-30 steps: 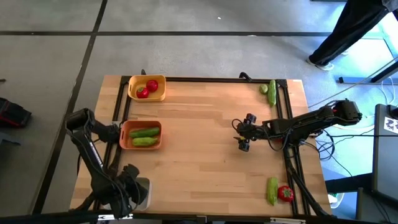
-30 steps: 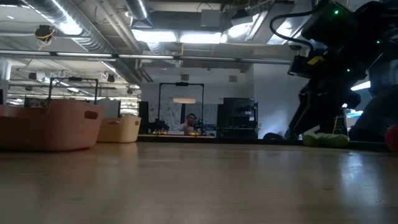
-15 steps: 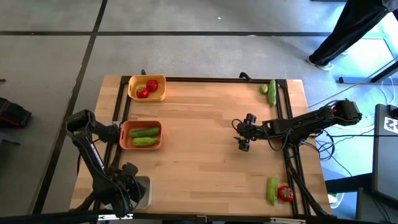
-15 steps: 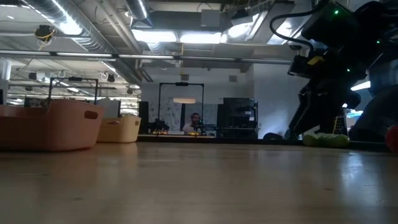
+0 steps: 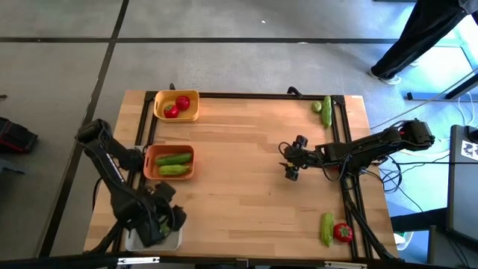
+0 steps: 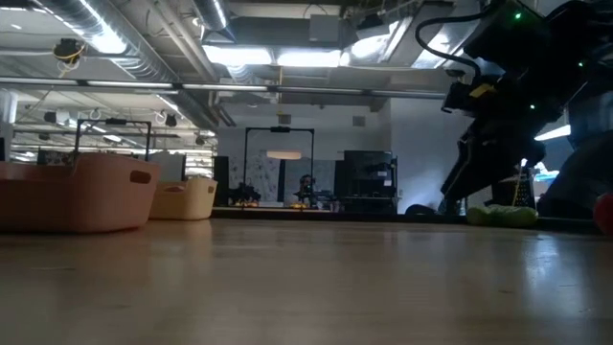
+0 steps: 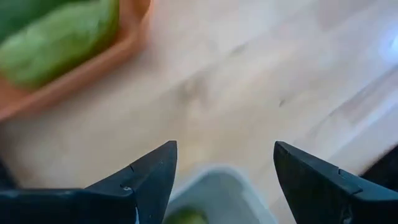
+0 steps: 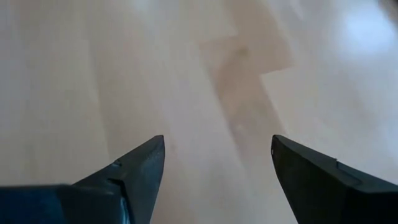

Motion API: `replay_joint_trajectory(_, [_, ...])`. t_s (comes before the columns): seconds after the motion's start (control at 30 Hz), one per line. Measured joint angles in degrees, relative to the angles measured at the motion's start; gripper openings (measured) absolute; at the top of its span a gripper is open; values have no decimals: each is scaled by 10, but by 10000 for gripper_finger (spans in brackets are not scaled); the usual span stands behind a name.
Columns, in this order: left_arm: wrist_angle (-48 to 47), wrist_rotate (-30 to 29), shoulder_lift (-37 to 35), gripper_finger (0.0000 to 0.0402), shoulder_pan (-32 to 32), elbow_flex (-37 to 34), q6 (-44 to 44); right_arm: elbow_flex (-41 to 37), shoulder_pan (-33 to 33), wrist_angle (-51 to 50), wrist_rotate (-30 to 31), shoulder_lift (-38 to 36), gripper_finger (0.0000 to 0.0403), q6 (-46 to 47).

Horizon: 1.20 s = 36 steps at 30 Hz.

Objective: Sort produce into baskets
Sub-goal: Put the lime into the gray bin

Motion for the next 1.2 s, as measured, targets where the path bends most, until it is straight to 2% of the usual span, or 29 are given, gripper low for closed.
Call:
replay_joint_trajectory(0.17, [26,-35,0,261,51,0,77,4,-3,-10,69,0,284,14])
replay_joint_trajectory(0.3, [71,-44,0,262,95,0,172,34,-38,-56,88,0,284,11])
replay_joint_trajectory(0.43, [111,-47,0,262,134,0,268,66,-100,-97,88,0,284,-7])
replay_joint_trajectory(0.6, [154,-50,0,262,167,0,362,90,-209,-136,86,0,284,-23])
replay_joint_trajectory(0.93, [268,-70,1,262,200,-43,474,91,-440,-113,1,0,284,-81])
replay_joint_trajectory(1.2, [351,-72,1,263,222,-90,513,93,-556,-82,-55,0,284,-120])
